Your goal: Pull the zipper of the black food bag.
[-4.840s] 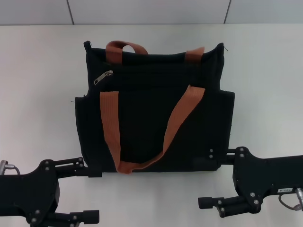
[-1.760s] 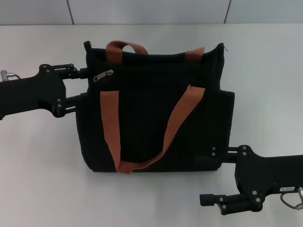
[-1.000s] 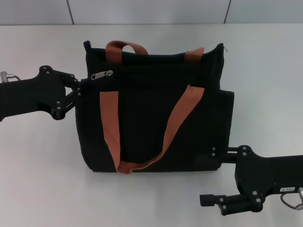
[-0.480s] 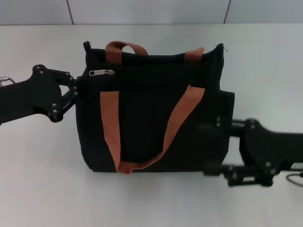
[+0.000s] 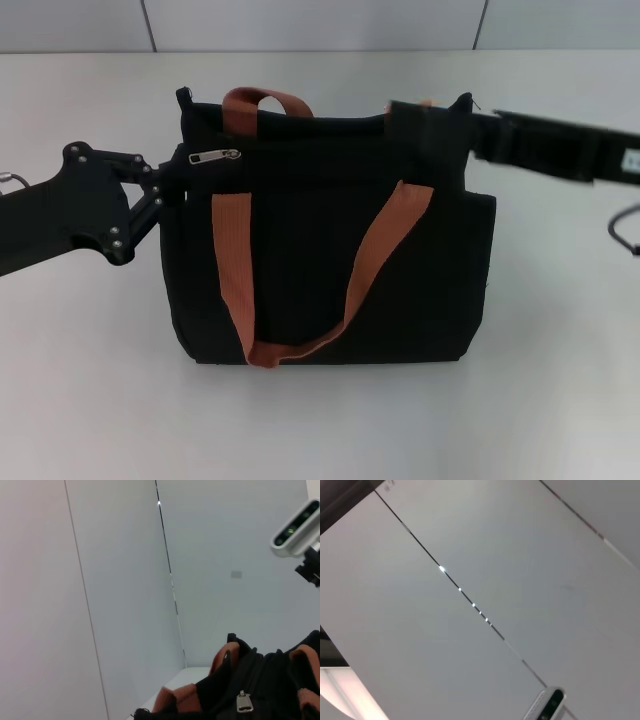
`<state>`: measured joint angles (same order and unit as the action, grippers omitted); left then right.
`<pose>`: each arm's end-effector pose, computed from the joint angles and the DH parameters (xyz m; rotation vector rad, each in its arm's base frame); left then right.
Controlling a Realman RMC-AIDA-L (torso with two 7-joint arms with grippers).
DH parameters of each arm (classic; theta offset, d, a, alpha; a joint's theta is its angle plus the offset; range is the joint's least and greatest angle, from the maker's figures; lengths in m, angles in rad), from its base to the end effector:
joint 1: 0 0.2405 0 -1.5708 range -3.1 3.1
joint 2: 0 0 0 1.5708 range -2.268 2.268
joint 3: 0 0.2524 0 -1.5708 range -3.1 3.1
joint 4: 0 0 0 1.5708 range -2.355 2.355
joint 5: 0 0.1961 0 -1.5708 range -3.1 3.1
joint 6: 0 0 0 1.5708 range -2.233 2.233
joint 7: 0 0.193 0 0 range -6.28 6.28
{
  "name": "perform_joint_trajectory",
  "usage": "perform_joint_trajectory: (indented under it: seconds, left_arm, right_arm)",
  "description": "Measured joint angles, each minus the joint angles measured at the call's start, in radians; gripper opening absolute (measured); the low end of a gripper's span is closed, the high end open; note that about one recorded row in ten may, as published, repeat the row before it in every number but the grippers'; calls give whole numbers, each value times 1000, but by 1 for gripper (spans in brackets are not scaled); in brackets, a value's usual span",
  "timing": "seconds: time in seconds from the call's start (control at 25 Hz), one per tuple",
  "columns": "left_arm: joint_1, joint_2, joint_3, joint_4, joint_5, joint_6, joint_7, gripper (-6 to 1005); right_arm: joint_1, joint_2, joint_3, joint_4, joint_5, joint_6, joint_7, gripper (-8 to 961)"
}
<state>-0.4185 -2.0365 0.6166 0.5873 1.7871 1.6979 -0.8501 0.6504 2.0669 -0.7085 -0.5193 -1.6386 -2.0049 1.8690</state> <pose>-0.2410 0.3127 0.0006 -2.5090 -0.0474 -0.8543 0.1223 0.2979 0.0013 2.3355 -0.8737 -1.2911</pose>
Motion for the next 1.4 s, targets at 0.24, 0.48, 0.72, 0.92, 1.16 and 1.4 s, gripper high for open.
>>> perform_joint_trajectory:
  seconds: [0.24, 0.48, 0.72, 0.92, 1.16, 1.4]
  left_arm:
    - [3, -5, 0, 2, -4, -1, 20, 23]
    - [4, -9, 0, 3, -23, 1, 49, 23]
    - [6, -11, 0, 2, -45, 2, 62, 23]
    - [6, -13, 0, 4, -46, 5, 76, 23]
    - [9, -19, -1, 8, -46, 21, 91, 23]
    - [10, -20, -2, 8, -57, 28, 100, 23]
  right_arm:
    - [90, -7, -47, -89, -66, 116, 214, 737]
    - [196, -23, -104, -95, -169, 212, 418, 735]
    - [277, -24, -142, -98, -273, 277, 546, 734]
    - [305, -23, -192, -102, -280, 317, 593, 732]
    - [317, -22, -219, -104, -280, 351, 637, 731]
    - [329, -21, -229, -106, -282, 355, 661, 729]
